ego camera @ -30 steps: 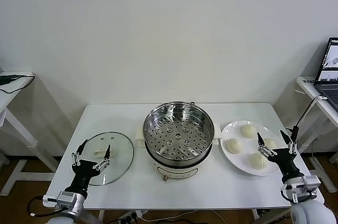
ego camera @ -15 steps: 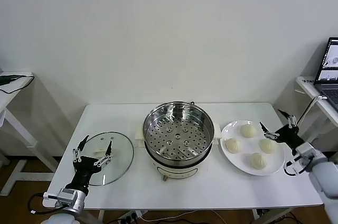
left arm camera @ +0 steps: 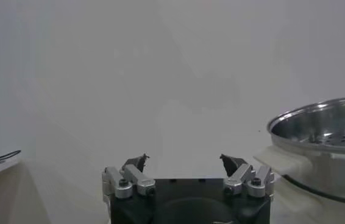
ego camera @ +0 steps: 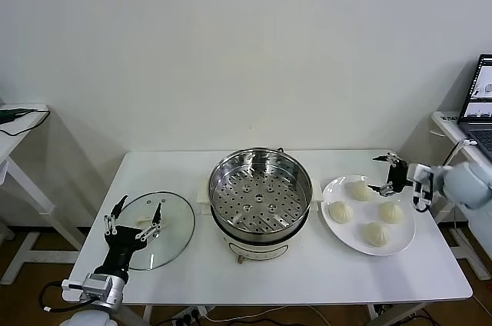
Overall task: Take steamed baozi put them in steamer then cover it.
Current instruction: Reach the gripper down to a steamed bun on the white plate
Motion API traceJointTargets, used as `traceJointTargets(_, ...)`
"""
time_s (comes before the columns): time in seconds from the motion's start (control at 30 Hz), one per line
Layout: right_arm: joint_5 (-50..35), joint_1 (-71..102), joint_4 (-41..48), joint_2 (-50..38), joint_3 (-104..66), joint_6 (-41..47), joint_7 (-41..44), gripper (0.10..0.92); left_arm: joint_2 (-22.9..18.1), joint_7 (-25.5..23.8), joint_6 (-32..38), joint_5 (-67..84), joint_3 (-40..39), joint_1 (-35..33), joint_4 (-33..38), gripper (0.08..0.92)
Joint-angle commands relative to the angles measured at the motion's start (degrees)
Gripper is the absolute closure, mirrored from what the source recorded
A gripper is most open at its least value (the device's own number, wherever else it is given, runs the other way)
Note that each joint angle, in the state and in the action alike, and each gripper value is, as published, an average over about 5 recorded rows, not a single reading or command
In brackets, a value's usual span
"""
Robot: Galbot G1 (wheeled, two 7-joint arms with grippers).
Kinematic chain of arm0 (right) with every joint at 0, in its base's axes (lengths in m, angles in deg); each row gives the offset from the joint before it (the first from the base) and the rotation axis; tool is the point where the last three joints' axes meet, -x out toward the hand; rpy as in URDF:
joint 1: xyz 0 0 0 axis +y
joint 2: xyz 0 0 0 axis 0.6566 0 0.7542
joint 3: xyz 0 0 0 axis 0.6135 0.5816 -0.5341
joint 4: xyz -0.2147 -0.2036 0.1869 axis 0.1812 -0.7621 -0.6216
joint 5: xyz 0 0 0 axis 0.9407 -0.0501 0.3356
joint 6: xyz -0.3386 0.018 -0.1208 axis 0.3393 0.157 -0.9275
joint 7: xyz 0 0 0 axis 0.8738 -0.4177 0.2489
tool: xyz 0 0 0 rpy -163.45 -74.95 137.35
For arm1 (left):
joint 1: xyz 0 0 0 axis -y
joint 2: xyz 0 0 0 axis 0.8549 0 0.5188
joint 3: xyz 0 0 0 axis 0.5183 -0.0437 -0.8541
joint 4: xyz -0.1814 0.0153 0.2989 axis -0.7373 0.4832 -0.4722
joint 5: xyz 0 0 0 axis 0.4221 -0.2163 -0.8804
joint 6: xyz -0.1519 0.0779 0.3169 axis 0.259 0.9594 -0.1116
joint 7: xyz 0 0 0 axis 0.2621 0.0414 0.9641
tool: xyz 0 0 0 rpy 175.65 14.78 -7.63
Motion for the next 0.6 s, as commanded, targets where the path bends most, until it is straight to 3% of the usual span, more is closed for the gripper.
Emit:
traceJointTargets(0.03,5.9,-18.7,15.3,6.5,18.3,0.6,12.4,0.203,-0.4,0.1,-0.1,-0.1,0.1,0.2,-0.3,0.177)
traceJointTargets(0.6,18.7,-17.3,26.4,17.6,16.1,0.2,9.8,0.203,-0.8,0.1,0.5,-0.6,0.2,0.2,-1.1,0.177)
